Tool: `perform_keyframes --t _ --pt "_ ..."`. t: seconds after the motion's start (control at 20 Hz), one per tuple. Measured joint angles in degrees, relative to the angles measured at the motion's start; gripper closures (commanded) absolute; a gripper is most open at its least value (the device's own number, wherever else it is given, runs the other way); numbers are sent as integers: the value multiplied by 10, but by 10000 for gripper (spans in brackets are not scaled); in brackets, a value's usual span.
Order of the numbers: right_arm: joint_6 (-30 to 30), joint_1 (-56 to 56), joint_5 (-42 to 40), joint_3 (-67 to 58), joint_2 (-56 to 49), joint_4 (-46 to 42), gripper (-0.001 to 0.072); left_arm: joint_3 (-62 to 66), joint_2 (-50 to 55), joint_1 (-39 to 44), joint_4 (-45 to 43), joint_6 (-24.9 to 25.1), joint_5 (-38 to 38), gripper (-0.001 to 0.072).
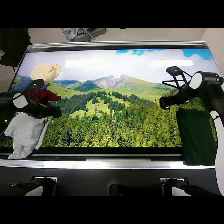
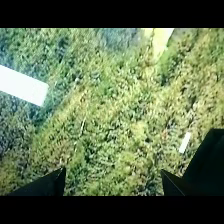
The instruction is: Fold the shirts.
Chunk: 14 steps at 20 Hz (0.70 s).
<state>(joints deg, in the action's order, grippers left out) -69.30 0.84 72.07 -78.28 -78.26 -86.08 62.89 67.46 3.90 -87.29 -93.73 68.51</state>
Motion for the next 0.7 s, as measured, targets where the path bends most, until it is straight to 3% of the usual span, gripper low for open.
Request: perform_keyframes --t 0.2,0.4,0.7 --pt "20 0 -7 0 0 -1 3 47 0 -42 -72 -8 43 -13" --pt "38 0 10 0 0 3 3 62 5 -171 -118 -17 93 -13" --pt "57 0 11 0 0 42 4 20 31 -371 25 3 89 -13"
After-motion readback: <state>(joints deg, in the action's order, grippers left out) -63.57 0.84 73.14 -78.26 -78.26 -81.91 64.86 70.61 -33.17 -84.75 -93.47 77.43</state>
